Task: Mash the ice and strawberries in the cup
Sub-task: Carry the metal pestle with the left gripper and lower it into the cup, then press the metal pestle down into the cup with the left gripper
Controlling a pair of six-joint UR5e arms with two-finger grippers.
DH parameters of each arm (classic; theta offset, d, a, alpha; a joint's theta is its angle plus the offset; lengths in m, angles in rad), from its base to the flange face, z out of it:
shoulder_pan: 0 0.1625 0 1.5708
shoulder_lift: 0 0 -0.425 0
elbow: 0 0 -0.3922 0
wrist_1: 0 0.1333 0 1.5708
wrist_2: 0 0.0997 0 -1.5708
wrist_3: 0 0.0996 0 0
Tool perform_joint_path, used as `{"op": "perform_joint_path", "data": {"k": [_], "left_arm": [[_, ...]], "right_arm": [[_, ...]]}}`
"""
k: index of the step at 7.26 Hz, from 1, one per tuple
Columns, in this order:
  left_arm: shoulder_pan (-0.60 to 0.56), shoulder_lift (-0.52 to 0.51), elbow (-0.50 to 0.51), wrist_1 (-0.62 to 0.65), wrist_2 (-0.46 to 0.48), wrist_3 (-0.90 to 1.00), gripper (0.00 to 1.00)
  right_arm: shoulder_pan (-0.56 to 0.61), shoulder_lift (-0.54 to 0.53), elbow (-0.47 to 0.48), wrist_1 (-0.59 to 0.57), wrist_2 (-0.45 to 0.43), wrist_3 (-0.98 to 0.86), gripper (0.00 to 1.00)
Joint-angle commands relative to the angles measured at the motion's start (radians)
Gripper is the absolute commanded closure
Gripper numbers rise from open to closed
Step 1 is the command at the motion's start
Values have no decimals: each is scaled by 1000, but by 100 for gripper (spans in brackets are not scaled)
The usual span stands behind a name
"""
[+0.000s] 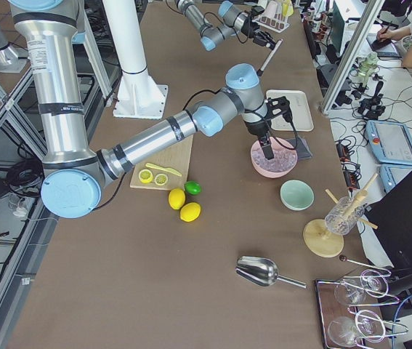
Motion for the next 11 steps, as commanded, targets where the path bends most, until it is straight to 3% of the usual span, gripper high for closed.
{"op": "perform_joint_path", "data": {"k": [1,4,11], "left_arm": [[52,-52,15,25,15,1,100],[57,-139,124,24,-2,-1,100],[63,-147,155,22,-31,33,100]], "right_arm": [[0,-13,-6,4,-2,1,0],[1,-54,-6,6,-19,1,0],[1,-68,-14,6,-48,1,0]]}}
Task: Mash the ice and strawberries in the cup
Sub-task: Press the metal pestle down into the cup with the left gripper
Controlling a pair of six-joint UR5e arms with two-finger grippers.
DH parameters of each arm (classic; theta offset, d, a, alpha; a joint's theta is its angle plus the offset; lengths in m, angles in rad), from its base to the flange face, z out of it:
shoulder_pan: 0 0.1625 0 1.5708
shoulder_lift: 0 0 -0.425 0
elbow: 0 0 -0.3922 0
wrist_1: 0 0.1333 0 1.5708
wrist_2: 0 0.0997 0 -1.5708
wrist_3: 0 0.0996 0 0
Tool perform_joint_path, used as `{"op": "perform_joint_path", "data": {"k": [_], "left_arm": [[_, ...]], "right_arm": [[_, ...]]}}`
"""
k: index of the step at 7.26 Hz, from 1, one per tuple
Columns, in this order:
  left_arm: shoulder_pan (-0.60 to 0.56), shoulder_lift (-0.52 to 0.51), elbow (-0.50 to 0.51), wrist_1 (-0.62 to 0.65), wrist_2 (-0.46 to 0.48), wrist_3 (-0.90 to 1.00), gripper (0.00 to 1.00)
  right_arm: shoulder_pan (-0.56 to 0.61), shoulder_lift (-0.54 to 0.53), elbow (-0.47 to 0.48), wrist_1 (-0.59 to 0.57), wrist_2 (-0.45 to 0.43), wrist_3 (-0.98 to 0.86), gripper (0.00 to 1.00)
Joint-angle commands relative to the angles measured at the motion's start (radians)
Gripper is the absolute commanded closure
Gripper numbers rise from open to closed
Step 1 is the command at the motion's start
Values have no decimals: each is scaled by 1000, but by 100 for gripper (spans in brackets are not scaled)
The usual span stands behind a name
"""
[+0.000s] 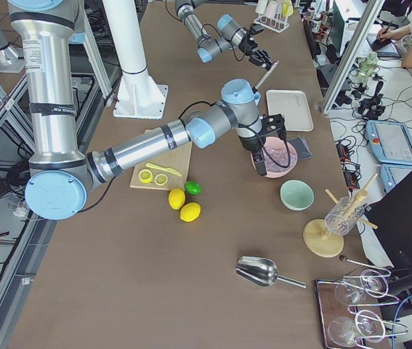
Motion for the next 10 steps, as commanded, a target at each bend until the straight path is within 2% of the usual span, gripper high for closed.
{"op": "perform_joint_path", "data": {"k": [1,10], "left_arm": [[0,-2,4,-1,1,1,100],[22,-9,70,-7,14,-1,100]], "right_arm": [[-2,-2,-3,0,-8,0,0],[-2,-8,-2,0,-12,0,0]]}}
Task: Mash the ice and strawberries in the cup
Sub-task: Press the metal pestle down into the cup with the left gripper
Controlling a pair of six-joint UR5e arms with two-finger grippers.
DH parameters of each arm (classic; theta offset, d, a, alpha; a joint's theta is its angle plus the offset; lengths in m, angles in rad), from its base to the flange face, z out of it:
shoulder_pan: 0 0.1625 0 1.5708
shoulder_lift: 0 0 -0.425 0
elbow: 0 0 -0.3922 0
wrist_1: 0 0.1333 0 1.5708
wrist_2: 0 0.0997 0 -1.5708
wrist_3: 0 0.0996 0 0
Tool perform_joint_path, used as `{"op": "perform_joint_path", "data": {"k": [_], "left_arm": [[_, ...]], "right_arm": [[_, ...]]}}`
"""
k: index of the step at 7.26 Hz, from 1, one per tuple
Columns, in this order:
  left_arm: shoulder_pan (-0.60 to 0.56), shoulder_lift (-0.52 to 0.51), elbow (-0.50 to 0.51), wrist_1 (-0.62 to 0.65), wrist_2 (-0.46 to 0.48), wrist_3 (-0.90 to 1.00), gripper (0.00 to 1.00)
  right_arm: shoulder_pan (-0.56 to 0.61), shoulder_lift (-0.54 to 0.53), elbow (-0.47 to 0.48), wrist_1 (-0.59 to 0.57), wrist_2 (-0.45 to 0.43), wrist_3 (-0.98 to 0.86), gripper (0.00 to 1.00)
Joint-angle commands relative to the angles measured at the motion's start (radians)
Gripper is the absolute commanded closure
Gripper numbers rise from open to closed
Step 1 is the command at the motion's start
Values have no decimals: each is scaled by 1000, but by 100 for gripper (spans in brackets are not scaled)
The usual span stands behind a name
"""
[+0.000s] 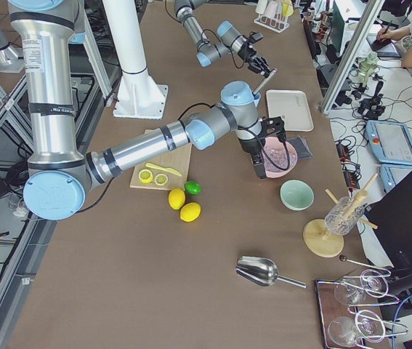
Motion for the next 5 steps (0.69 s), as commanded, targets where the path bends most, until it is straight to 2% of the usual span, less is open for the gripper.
{"op": "perform_joint_path", "data": {"k": [1,3,4,5], "left_arm": [[0,-18,-3,1,-6,-1,100],[-18,-14,-69,7,-23,-1,100],[-47,-12,-74,10,-61,-1,100],[-52,-11,-68,10,-61,-1,100]], "right_arm": [[2,0,1,2,0,0,0],[0,3,1,2,0,0,0],[0,9,-2,0,-2,0,0],[0,12,-8,0,-5,0,0]]}}
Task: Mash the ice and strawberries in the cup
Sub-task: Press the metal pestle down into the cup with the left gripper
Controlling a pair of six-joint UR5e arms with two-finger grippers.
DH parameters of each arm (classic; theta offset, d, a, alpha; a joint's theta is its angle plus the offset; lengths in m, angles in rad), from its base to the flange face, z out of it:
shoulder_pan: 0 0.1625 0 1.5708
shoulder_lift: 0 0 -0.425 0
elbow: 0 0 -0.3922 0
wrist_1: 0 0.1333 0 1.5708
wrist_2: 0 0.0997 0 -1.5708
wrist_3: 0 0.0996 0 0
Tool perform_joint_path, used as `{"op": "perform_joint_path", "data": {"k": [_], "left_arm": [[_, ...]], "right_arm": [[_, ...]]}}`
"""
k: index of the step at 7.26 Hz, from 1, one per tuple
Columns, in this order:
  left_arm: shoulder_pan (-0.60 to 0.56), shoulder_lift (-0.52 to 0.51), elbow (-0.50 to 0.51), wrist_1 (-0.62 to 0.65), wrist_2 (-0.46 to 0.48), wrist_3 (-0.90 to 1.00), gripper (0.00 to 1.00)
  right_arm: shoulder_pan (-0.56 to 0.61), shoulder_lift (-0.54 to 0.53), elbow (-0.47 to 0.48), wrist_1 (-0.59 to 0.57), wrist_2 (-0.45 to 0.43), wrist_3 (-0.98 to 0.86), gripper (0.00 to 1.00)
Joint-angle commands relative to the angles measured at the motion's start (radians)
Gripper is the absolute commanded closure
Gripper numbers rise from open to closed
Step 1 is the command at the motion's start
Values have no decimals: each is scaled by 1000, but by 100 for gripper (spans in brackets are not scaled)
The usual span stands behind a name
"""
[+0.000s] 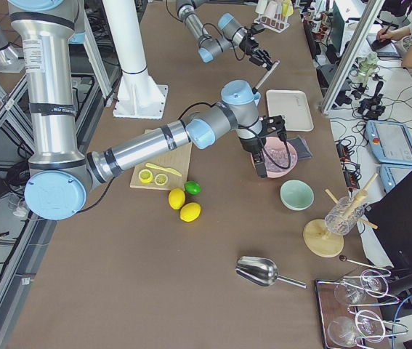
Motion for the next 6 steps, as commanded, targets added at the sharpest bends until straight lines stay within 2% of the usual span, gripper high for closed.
{"op": "perform_joint_path", "data": {"k": [1,2,6], "left_arm": [[-10,0,4,17,-14,-9,100],[-9,-3,13,53,-15,-9,100],[8,2,28,52,-15,-11,100]], "right_arm": [[0,6,-6,-1,-10,0,0],[0,6,-10,1,-11,0,0],[-2,0,-10,1,-7,0,0]]}}
